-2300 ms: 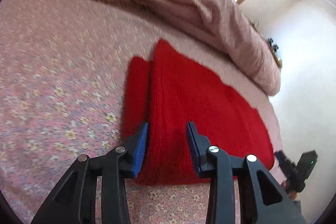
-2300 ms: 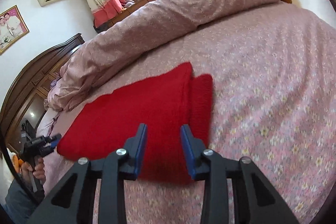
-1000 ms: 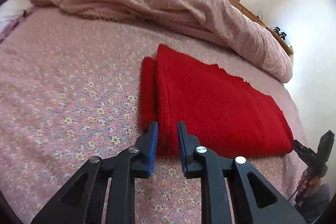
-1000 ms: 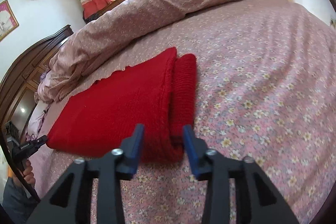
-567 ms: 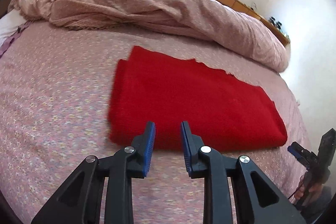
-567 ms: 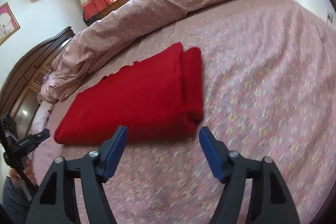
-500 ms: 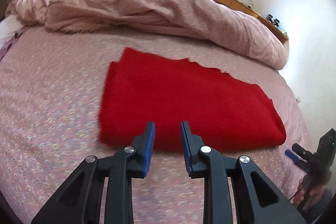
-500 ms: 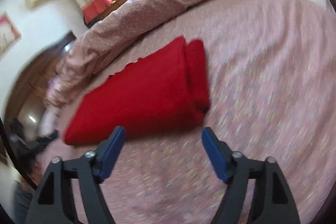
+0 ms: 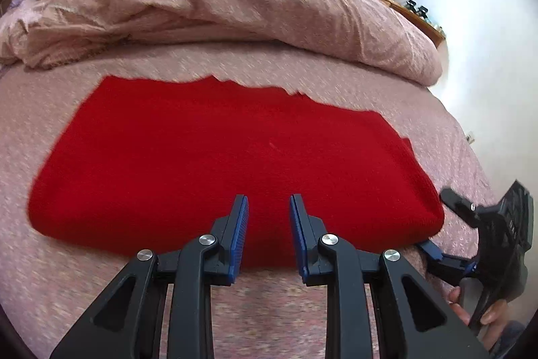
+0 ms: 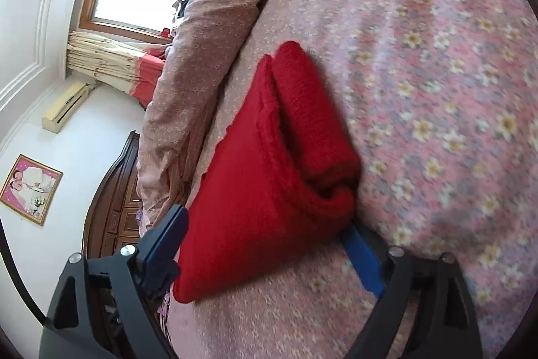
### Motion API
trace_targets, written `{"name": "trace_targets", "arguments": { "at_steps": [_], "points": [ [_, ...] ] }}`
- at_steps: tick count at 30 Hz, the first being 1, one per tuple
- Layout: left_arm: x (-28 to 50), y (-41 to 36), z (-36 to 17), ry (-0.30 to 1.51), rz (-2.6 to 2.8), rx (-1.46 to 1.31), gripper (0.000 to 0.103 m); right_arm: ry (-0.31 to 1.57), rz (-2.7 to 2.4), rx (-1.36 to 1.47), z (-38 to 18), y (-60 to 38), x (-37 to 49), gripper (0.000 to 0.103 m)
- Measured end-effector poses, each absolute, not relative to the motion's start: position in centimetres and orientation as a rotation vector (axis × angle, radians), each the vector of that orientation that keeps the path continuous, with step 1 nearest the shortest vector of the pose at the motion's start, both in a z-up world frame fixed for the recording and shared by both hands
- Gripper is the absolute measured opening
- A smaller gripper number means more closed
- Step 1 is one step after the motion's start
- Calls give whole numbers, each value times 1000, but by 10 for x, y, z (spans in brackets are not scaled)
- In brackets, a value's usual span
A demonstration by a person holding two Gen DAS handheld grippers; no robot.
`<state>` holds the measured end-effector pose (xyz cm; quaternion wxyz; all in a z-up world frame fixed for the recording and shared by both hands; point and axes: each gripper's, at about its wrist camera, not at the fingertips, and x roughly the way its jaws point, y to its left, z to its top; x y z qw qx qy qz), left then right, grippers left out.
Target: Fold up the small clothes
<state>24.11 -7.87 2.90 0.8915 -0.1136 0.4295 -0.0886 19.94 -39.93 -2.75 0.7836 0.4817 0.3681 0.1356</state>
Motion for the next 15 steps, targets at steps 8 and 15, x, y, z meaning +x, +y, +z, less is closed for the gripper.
{"name": "trace_targets", "arguments": {
  "at_steps": [8,15],
  "points": [
    [251,-85,21,891,-184,-231,19,814,346,993,-23,-378,206,98],
    [260,-85,27,881,-202,-240,19,781,335,1082,-26,-395,235,98]
  ]
}}
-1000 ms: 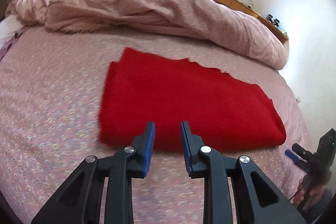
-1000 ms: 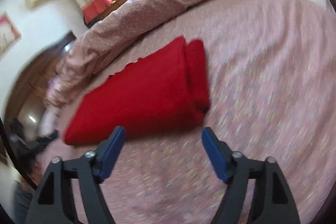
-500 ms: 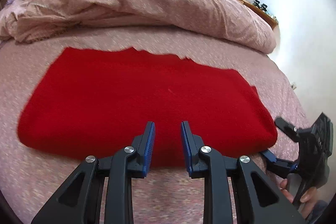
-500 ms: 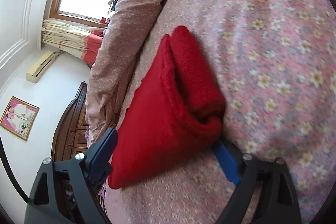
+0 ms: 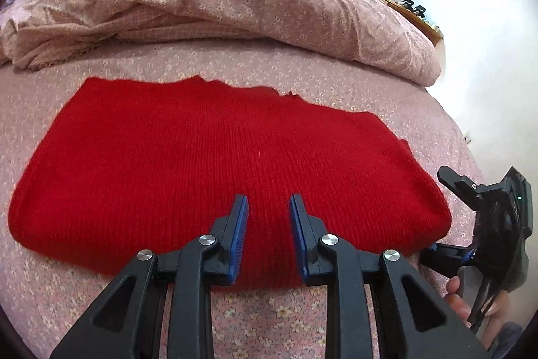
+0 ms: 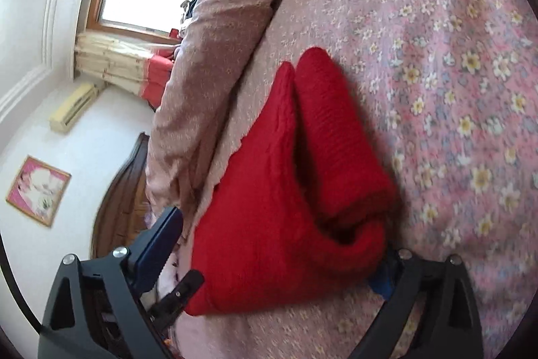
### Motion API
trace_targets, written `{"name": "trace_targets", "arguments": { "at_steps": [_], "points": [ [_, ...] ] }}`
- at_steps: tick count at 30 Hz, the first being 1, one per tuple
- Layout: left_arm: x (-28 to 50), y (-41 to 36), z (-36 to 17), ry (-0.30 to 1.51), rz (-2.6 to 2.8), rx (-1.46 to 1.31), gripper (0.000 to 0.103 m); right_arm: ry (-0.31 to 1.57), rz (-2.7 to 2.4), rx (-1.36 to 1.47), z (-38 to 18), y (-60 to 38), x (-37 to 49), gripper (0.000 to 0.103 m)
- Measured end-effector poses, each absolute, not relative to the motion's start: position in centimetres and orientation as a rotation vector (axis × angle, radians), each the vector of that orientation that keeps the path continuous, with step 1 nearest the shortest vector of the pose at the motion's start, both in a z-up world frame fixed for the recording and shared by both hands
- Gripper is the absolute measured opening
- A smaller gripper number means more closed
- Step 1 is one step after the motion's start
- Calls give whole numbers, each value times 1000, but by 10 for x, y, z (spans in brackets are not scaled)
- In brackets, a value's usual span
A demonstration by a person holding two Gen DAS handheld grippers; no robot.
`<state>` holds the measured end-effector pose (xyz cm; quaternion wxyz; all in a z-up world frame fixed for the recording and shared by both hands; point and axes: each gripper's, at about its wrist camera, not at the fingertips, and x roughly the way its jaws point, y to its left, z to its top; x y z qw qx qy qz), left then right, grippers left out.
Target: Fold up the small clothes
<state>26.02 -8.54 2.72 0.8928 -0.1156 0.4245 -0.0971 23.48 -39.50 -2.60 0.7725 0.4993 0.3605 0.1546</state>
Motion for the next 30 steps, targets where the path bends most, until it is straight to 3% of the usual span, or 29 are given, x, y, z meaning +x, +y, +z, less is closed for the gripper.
{"name": "trace_targets", "arguments": {
  "at_steps": [1,4,7,8,9,11,12,18,30],
  "points": [
    [262,-86,27,879,-208,-238,18,771,331,1070,-25,-393,235,98],
    [267,-90,23,891,-252,-260,5,752,320,993,-22,-383,232,98],
    [271,-95,8,930,-237,-251,4,741,267,890,-21,-370,234,89],
    [274,-96,0,953,-236,-252,4,751,245,862,-22,-370,236,75],
    [275,-94,-6,956,-237,-264,4,762,231,846,-24,-370,238,49],
    [275,-89,-7,955,-251,-306,4,783,252,912,-37,-378,242,27],
    [276,-86,-8,964,-258,-329,4,770,274,973,-43,-384,242,24],
    [273,-84,-10,962,-279,-337,3,739,352,1020,-32,-391,241,21],
    [267,-58,-29,900,-325,-574,1,677,378,566,85,-303,257,21]
  ]
}}
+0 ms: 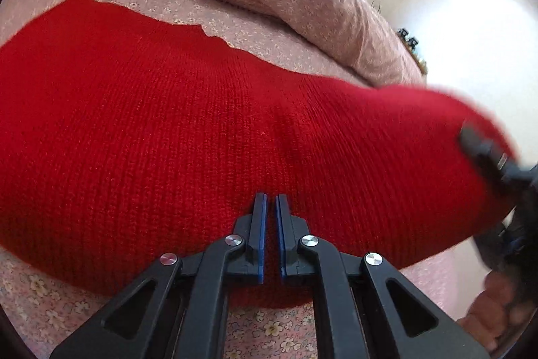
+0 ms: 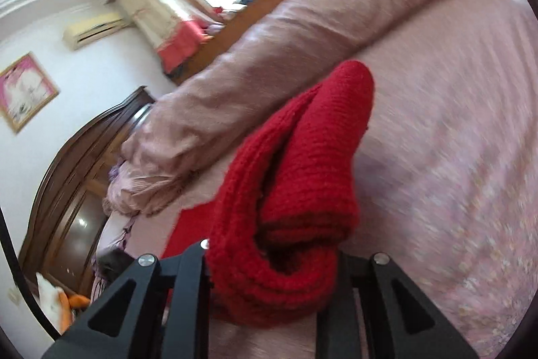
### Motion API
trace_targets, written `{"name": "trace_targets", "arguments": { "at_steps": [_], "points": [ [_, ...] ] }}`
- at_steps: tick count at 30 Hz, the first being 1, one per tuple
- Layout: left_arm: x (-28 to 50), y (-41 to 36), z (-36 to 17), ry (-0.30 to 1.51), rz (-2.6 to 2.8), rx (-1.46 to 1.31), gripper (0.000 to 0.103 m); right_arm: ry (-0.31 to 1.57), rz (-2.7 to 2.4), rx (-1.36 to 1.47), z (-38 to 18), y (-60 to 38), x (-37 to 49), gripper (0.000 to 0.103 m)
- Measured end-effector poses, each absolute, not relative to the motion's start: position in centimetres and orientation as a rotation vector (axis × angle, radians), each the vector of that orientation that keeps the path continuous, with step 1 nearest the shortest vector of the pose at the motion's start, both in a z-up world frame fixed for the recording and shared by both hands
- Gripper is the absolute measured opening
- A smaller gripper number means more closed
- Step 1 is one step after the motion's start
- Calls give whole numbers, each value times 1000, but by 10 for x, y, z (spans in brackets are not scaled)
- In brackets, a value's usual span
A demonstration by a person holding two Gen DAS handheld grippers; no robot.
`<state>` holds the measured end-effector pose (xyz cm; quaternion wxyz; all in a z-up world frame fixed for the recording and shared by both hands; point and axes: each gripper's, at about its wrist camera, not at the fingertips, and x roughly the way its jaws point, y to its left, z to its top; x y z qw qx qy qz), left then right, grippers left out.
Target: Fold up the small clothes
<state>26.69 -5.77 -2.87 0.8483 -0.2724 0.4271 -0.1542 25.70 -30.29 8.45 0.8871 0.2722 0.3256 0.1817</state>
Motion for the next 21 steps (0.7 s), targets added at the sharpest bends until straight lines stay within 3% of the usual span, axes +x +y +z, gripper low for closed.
{"name": "trace_targets", "arguments": {
  "at_steps": [4,6,7,8,9,11,16,21],
  "points": [
    [256,-33,-11,900,-333,-687,1,642,380,411,111,-232,268,20],
    [228,7,24,769,-364,-757,3,639,381,433,115,-212,268,20],
    [217,23,37,712,-360,-748,6,632,386,446,117,-196,271,20],
    [207,43,51,670,-338,-724,19,634,394,452,118,-184,272,21],
    [201,64,61,669,-299,-683,24,643,404,450,116,-167,276,21],
    [196,103,67,689,-208,-663,24,654,410,403,113,-135,273,21],
    [196,184,36,720,-80,-798,24,682,430,163,91,-52,249,21],
    [194,213,-23,778,-51,-886,24,747,421,127,58,-11,241,21]
  ]
}}
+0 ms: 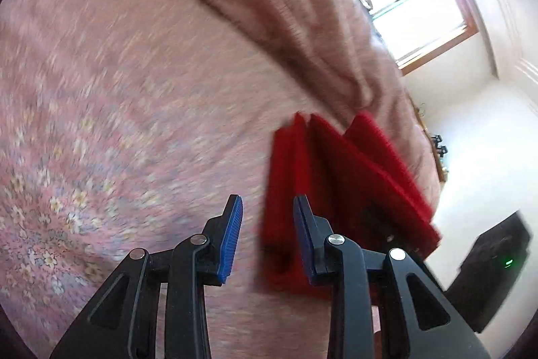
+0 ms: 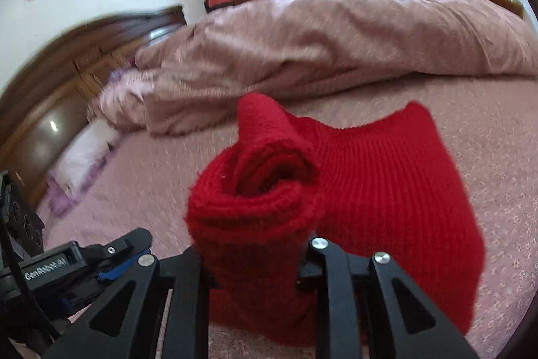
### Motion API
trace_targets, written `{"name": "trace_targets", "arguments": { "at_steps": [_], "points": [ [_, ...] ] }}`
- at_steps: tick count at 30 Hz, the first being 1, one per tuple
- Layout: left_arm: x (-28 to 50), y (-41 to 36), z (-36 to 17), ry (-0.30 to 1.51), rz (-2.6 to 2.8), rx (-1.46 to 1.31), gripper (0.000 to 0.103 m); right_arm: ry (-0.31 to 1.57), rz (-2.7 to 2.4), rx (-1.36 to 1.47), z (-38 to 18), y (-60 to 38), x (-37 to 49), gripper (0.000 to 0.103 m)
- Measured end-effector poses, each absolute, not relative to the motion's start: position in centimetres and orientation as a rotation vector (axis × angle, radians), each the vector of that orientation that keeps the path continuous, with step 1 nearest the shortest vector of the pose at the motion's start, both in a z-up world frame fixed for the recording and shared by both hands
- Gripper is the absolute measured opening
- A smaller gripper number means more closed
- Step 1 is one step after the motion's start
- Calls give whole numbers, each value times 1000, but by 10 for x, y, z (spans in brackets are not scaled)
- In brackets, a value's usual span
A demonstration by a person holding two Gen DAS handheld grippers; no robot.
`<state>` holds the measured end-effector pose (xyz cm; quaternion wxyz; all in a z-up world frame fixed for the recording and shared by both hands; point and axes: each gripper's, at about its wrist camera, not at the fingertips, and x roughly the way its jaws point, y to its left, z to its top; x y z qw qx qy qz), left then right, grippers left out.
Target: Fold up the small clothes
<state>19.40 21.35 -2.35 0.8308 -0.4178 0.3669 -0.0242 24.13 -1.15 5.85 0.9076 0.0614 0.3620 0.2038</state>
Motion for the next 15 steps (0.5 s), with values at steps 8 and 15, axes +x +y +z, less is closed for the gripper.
{"name": "trace_targets", "arguments": {
  "at_steps": [8,15],
  "points": [
    [208,208,-24,793,-68,-879,24,707,373,-150,32,27,225,24],
    [198,218,1,720,-94,-863,24,759,474,-34,41,23,230,50]
  ]
}}
